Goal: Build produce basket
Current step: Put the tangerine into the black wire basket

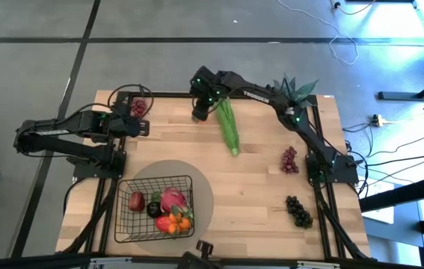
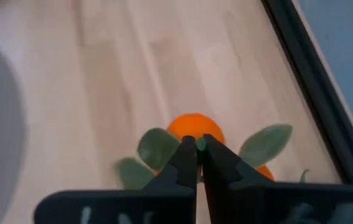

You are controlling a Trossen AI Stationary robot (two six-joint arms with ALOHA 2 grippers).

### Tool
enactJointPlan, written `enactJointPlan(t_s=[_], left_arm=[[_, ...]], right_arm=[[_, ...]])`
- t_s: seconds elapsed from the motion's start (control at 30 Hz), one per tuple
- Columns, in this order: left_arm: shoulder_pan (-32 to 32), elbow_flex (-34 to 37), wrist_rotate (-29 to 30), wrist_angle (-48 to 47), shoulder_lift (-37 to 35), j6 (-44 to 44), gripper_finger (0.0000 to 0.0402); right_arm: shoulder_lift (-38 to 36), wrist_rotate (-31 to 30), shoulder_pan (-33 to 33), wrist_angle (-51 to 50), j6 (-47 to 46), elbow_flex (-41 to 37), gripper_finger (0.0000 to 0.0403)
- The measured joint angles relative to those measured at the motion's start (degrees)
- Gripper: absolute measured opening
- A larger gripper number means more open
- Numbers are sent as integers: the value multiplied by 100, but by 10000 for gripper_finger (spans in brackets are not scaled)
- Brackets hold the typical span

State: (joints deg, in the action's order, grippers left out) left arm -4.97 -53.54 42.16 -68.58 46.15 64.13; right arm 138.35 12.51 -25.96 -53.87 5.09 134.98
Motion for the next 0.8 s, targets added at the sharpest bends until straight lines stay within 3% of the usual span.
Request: enactJointPlan(t_s=[0.17,0.3,0.43,0.6,0.8], left_arm=[[0,0,-349,1,1,-401,60],[0,0,-715,0,-4,-946,60],[0,0,-989,0,-4,-1326,59],[0,0,-1020,1,-4,-1554,60],[0,0,-1326,0,-4,-1818,60]], right_arm=[[-516,157,421,-453,449,9,0],[-797,795,950,-705,1306,7,0],[-1004,1305,1496,-661,1754,7,0],[-1032,1296,2022,-316,1874,7,0],[-1008,1707,2438,151,2058,-34,0]])
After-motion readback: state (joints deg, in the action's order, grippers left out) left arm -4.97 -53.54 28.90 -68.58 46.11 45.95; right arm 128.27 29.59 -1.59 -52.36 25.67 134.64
